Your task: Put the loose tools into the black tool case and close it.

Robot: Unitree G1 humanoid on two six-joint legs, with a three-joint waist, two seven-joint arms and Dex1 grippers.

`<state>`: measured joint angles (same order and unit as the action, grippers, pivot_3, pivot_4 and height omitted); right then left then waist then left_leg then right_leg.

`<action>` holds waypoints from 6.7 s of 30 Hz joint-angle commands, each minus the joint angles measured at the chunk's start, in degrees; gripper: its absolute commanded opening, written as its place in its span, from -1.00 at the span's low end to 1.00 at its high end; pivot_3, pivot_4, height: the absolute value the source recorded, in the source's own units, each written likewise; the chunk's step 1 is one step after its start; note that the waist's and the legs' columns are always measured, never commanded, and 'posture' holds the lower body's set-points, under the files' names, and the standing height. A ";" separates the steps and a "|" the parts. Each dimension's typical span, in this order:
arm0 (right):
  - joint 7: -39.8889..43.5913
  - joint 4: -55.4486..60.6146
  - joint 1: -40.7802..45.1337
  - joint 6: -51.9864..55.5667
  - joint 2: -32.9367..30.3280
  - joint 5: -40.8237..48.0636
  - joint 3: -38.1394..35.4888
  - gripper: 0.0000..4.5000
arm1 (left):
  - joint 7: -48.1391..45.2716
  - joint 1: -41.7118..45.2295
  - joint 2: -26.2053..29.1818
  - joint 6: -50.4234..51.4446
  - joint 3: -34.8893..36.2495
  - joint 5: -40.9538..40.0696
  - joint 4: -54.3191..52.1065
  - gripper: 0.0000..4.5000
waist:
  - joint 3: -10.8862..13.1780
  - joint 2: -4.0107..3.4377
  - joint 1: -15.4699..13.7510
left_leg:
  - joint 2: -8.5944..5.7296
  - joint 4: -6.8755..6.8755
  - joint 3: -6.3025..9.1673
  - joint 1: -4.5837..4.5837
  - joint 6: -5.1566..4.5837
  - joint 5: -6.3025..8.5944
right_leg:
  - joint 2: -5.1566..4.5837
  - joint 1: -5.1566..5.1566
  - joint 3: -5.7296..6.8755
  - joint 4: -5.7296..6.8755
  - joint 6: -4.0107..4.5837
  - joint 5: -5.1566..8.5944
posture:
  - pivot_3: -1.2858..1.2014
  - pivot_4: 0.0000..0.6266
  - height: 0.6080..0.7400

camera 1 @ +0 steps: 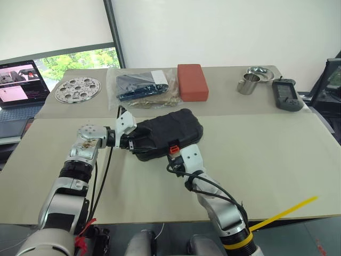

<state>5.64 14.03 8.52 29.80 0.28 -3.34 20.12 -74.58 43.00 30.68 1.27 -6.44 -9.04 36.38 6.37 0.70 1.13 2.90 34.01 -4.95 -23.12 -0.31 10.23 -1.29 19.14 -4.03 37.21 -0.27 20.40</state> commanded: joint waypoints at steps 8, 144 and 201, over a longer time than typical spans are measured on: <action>0.06 -0.48 1.64 -3.20 0.73 -0.60 -0.52 -0.45 | 0.24 -0.68 0.23 0.41 -1.08 1.61 0.58 1.00 | 0.00 0.00 0.00 | 0.00 0.00 0.00 0.00 0.00 0.00 | 0.00 0.00 0.00 0.00 0.00 0.00 | 0.03 -0.52 1.00; 5.92 10.31 4.02 3.87 -4.44 0.55 -2.33 -0.99 | 0.75 -4.03 -0.23 -0.51 -1.68 1.98 0.43 1.00 | -0.42 0.07 0.03 | 0.00 -0.06 -0.01 0.06 0.01 -0.01 | 0.00 -0.04 -0.01 -0.02 0.00 0.00 | 0.03 -0.52 1.00; 8.46 -3.72 12.39 -3.36 -2.41 0.13 -1.30 -0.99 | 0.69 -7.48 0.05 1.29 -1.27 0.89 -4.10 1.00 | -0.45 0.08 1.62 | 0.07 -0.11 -0.04 0.11 0.03 -0.02 | -0.01 0.00 -0.07 0.00 0.00 0.00 | 0.03 -0.52 1.00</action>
<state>14.38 7.42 19.05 29.58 -3.27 -3.23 19.26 -73.16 37.70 30.94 0.19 -5.78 -9.18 30.98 5.91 0.78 2.75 2.97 33.90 -4.99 -22.97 -0.28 10.21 -1.30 19.12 -4.11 37.22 -0.27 20.40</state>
